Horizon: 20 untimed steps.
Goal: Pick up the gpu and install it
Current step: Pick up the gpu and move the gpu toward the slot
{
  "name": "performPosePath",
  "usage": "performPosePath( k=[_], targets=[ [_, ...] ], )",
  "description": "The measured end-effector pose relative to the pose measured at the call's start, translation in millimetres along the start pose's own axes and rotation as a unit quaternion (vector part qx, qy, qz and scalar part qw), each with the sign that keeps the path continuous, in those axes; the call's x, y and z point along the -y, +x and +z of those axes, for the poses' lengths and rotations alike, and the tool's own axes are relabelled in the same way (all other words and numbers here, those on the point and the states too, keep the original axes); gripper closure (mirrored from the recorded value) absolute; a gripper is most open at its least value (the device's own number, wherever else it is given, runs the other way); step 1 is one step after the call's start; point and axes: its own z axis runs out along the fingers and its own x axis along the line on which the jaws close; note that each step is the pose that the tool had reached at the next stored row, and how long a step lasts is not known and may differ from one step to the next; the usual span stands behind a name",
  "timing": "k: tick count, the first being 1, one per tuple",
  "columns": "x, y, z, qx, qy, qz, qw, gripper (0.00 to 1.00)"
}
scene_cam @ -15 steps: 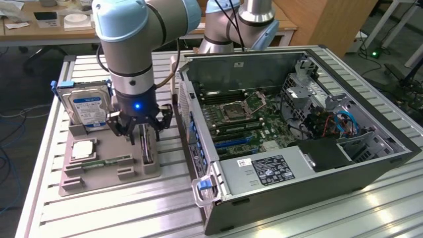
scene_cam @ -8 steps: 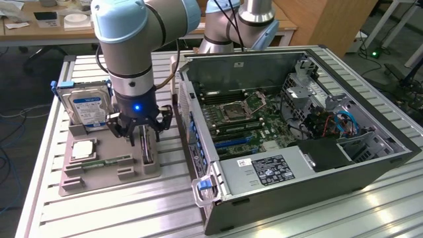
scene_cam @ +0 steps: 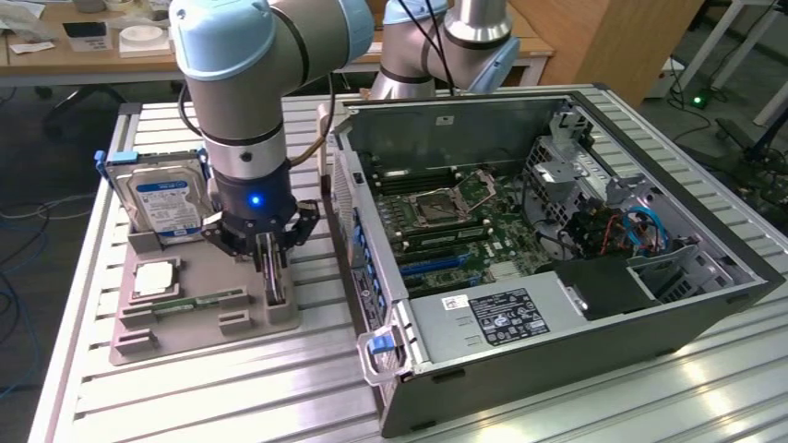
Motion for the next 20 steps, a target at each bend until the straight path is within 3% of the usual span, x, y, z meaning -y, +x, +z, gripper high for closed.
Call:
performPosePath(
  k=[1, 20],
  targets=[
    [0.0, 0.0, 0.0, 0.0, 0.0, 0.0, 1.0, 0.61],
    [-4.1, 0.5, 0.1, 0.0001, 0.0009, 0.0, 1.0, 0.63]
  ],
)
